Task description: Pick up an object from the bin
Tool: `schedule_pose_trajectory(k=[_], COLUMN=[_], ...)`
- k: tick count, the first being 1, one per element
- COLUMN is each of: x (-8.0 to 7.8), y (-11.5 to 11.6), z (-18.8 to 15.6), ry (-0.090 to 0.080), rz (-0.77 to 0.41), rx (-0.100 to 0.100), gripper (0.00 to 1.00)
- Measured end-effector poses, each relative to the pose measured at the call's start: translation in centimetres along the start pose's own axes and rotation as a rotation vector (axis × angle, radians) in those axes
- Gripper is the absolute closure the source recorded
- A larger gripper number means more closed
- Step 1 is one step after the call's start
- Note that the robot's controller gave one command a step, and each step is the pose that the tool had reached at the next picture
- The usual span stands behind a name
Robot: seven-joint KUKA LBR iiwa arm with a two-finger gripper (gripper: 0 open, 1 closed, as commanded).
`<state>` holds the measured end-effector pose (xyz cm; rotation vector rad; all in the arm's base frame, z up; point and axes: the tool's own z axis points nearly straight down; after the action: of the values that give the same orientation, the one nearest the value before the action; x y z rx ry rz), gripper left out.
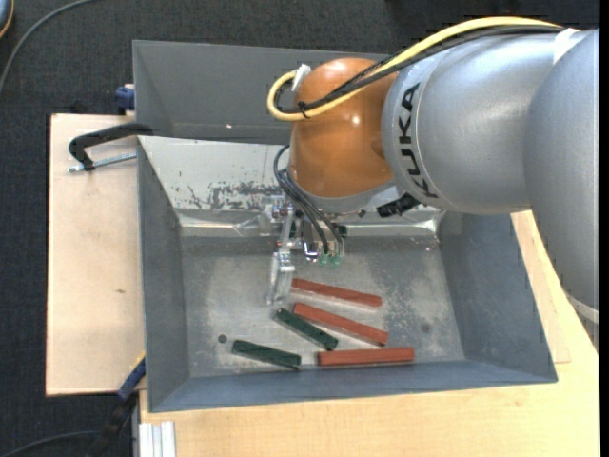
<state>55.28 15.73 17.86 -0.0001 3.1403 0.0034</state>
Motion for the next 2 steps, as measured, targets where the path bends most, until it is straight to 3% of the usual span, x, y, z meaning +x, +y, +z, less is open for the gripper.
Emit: schedule_pose_trajectory(k=[1, 2], x=[-0.2, 3.7], y=[-8.1, -10.4], z=[7.4, 10.8], ry=[0.007, 0.003], rz=[0.064, -0.083], rx=[0.006, 0.001], gripper=[0.0, 0.0])
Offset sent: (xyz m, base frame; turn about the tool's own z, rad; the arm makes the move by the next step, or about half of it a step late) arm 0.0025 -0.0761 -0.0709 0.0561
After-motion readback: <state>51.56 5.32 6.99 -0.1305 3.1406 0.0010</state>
